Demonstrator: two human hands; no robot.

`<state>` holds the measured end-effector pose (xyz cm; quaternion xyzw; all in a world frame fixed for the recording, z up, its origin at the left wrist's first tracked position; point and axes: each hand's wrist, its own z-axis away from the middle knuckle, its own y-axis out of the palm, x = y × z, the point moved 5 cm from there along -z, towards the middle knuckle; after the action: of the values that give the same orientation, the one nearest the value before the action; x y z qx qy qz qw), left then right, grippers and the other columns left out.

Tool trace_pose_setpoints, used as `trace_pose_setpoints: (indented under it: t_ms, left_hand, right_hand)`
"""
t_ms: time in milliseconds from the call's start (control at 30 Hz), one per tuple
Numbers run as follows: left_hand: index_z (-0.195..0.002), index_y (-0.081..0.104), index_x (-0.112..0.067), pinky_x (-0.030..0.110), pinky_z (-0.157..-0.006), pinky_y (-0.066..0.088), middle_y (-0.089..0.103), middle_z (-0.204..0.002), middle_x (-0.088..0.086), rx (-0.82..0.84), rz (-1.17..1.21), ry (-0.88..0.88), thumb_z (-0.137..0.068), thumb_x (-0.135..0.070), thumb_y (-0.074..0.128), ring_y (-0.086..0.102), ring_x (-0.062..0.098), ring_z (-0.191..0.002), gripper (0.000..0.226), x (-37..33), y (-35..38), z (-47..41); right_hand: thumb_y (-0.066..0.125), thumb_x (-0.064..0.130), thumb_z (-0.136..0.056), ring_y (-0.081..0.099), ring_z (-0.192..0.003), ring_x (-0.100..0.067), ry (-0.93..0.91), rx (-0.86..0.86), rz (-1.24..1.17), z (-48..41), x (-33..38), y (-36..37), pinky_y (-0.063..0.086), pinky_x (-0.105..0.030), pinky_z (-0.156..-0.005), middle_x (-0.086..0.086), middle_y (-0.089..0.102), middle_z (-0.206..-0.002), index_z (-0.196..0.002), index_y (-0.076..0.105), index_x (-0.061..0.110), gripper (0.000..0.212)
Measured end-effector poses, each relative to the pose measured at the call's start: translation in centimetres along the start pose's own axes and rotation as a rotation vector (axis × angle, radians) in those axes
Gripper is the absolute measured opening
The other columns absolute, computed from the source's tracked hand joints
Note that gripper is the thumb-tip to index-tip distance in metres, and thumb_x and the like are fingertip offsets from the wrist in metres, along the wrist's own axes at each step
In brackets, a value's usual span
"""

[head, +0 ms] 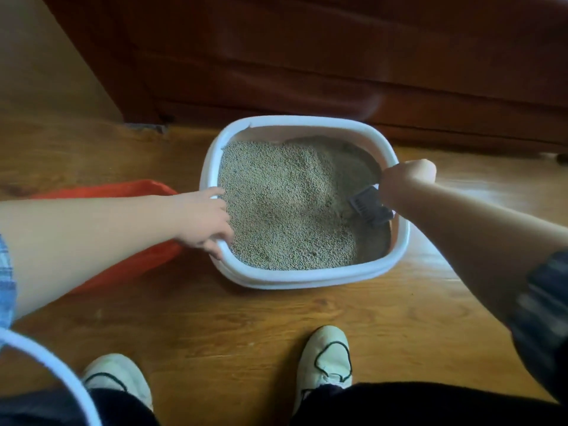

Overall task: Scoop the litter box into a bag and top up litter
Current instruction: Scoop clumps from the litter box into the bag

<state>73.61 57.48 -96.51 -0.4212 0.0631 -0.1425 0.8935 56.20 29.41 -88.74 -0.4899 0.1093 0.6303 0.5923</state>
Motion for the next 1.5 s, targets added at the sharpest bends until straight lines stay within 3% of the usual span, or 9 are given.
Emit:
trace_pose_setpoints:
  t_ms: [167,333,467,567,867,1033,1267,1367,1500]
  left_hand:
    - [-0.127,0.054,-0.043,0.046,-0.118,0.008,0.062,-0.115,-0.013,-0.013,0.001,-0.002,-0.088,-0.077,0.034,0.047,0.014,-0.122,0.056,0.2,0.1,-0.2]
    - [-0.126,0.054,-0.041,0.047,-0.119,0.008,0.061,-0.115,-0.013,-0.041,-0.002,-0.004,-0.089,-0.076,0.033,0.046,0.014,-0.124,0.056,0.0,0.2,0.1]
    - [-0.127,0.055,-0.040,0.048,-0.120,0.004,0.061,-0.117,-0.012,-0.068,0.026,-0.009,-0.090,-0.074,0.033,0.045,0.015,-0.127,0.054,0.0,0.4,0.3]
    - [-0.126,0.056,-0.039,0.048,-0.120,0.003,0.061,-0.117,-0.012,-0.090,0.044,-0.004,-0.091,-0.072,0.035,0.045,0.015,-0.127,0.053,0.0,0.5,0.5]
    - [-0.130,0.054,-0.039,0.050,-0.121,0.004,0.060,-0.124,-0.011,-0.130,0.085,0.005,-0.093,-0.067,0.037,0.040,0.014,-0.133,0.049,0.1,1.0,0.6]
    - [-0.131,0.054,-0.038,0.048,-0.121,0.003,0.058,-0.129,-0.010,-0.161,0.103,0.011,-0.095,-0.063,0.041,0.038,0.014,-0.135,0.046,0.3,1.0,0.6]
    - [-0.127,0.057,-0.036,0.045,-0.120,0.002,0.058,-0.129,-0.011,-0.136,0.065,-0.017,-0.097,-0.059,0.040,0.036,0.013,-0.135,0.042,-0.4,0.8,0.7]
    - [-0.124,0.058,-0.036,0.046,-0.119,0.003,0.060,-0.125,-0.010,-0.108,0.050,0.000,-0.096,-0.060,0.040,0.041,0.015,-0.131,0.041,-0.4,0.7,0.5]
    - [-0.111,0.069,-0.033,0.047,-0.115,0.015,0.068,-0.109,-0.009,-0.385,0.064,0.083,-0.092,-0.055,0.041,0.057,0.019,-0.117,0.040,-0.2,1.8,1.1]
  right_hand:
    - [0.049,0.035,-0.097,0.063,-0.095,-0.018,-0.144,0.004,-0.036,-1.2,0.9,1.5,0.043,-0.032,-0.065,0.010,0.065,-0.102,-0.119,0.067,0.026,0.030]
    - [0.044,0.049,-0.099,0.055,-0.079,-0.021,-0.199,-0.005,-0.195,-1.6,2.1,2.2,0.047,-0.031,-0.066,0.010,0.047,-0.069,-0.098,0.068,0.026,0.034]
    - [0.035,0.074,-0.092,0.058,-0.077,-0.019,-0.247,0.069,-0.350,-1.5,3.2,2.0,0.047,-0.028,-0.065,0.009,0.055,-0.072,-0.080,0.064,0.025,0.058]
    - [0.028,0.080,-0.090,0.060,-0.078,-0.018,-0.377,0.133,-0.313,-1.5,5.3,1.6,0.048,-0.029,-0.069,0.010,0.057,-0.072,-0.071,0.056,0.028,0.062]
    - [0.057,0.059,-0.092,0.049,-0.055,-0.010,-0.567,0.330,-0.599,-2.0,9.6,4.1,0.042,-0.021,-0.056,0.007,0.059,-0.064,-0.078,0.072,0.023,0.042]
    - [0.056,0.064,-0.090,0.051,-0.057,-0.013,-0.585,0.350,-0.751,-1.1,12.0,5.0,0.043,-0.024,-0.059,0.005,0.061,-0.065,-0.073,0.067,0.022,0.048]
    - [0.053,0.047,-0.099,0.053,-0.061,-0.015,-0.671,0.437,-1.018,0.8,16.3,2.9,0.052,-0.031,-0.069,0.000,0.059,-0.070,-0.081,0.064,0.017,0.036]
    - [0.051,0.045,-0.101,0.049,-0.053,-0.012,-0.692,0.443,-1.059,1.2,17.3,1.7,0.047,-0.026,-0.059,0.003,0.055,-0.063,-0.084,0.064,0.018,0.034]
    - [0.051,0.042,-0.101,0.047,-0.053,-0.011,-0.697,0.470,-1.108,1.4,17.1,1.6,0.045,-0.025,-0.056,0.003,0.054,-0.064,-0.091,0.065,0.015,0.032]
